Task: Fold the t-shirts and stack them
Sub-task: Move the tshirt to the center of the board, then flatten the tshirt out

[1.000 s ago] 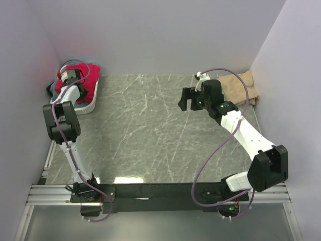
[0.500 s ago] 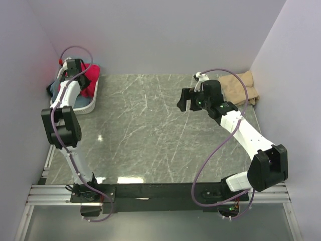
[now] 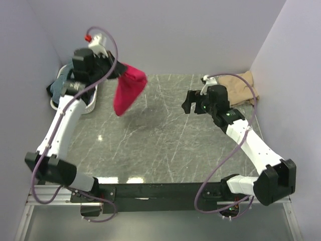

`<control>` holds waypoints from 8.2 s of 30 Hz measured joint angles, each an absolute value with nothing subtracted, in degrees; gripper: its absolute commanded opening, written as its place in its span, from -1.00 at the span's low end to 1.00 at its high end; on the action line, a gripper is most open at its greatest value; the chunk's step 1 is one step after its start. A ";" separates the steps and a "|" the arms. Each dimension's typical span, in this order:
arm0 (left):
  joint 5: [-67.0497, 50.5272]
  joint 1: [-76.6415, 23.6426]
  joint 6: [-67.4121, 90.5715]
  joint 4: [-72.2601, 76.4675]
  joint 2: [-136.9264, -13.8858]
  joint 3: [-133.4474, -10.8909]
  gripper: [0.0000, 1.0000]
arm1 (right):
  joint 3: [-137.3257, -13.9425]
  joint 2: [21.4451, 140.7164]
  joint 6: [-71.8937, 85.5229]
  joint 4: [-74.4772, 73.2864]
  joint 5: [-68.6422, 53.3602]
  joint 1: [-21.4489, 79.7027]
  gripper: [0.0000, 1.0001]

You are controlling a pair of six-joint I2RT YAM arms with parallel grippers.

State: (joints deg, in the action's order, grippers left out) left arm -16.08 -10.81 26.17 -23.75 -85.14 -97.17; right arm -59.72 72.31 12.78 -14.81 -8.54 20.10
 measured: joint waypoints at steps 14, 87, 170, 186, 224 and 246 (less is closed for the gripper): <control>-18.39 -34.17 31.14 -17.37 -82.11 -56.38 0.99 | -56.64 55.42 14.55 -18.22 1.89 20.10 0.99; 14.70 -31.51 36.25 -18.09 -78.78 -51.77 0.57 | -38.00 50.15 29.58 -18.17 12.62 22.96 0.99; 0.03 -33.08 41.47 -4.93 -84.73 -50.43 0.98 | -81.93 60.82 16.67 -35.38 -12.88 28.03 -1.00; 7.97 -33.78 41.93 -5.15 -80.31 -54.00 0.99 | -84.95 60.01 12.95 -39.88 7.90 28.73 -1.00; -13.58 -46.59 42.50 17.17 -115.96 -77.23 0.88 | -82.15 56.66 14.31 -43.62 11.60 28.73 -1.00; -3.60 -47.18 42.48 7.16 -127.57 -88.07 -0.98 | -80.84 53.95 14.31 -43.35 10.90 28.73 -1.00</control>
State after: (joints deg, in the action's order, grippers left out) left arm -3.60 -47.18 42.48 7.16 -127.57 -88.07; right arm -80.84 53.95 14.31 -43.35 10.90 28.73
